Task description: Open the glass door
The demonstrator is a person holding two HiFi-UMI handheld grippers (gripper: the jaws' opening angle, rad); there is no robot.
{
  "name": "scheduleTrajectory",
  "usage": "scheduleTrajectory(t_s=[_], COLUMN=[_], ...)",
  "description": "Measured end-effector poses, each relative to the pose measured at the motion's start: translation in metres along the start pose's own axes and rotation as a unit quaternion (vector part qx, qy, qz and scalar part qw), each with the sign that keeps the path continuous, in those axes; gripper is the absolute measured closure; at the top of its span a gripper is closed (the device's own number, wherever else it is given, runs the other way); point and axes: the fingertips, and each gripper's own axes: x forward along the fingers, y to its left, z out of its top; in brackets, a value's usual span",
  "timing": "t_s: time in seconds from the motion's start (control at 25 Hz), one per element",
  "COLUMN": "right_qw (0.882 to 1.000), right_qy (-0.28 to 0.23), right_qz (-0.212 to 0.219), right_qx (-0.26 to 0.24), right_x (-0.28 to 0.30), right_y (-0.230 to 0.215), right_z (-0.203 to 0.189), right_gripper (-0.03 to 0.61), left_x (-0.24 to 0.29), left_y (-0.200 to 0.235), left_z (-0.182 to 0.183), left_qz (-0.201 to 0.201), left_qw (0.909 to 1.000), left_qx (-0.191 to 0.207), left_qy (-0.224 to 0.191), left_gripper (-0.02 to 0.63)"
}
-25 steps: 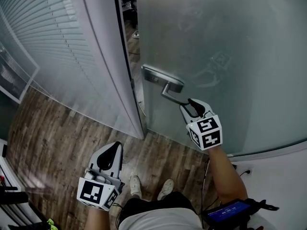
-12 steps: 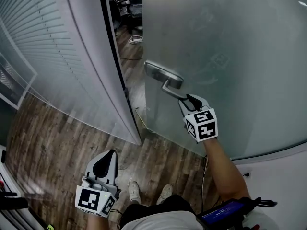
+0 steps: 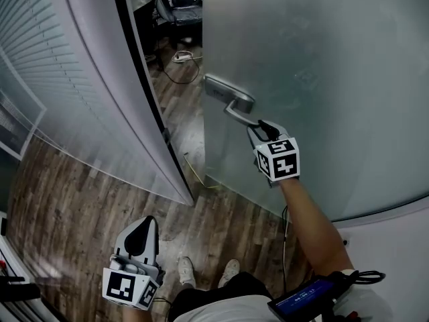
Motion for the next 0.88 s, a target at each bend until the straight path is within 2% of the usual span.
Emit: scheduleTrajectory(t_s=[0.28,0.68,0.88], right_qw=[1.000,0.998,0.998], right_qy=[0.009,0.011,0.018], right_qz=[-0.020,-0.046,-0.058], right_qx=[0.018,0.033,0.029], right_x=[0.018,0.037,0.047], right_y=[-0.039,-0.077,-0.097], right_z=[0.026,0.013,0.025], right_gripper=[0.443,0.443,0.443], left_x=[0.008,0.003,0.003], left_y=[0.000,-0.003,0.002], left_z=[0.023,0.004,0.014], left_qz=[0.005,0.022,0.028], left_qw=[1.0000,0.9997,0.9996], left_qx=[-0.006,-0.003,-0.004], left_qy=[0.003,0.004,0.004], left_gripper=[0.614,0.614,0.615])
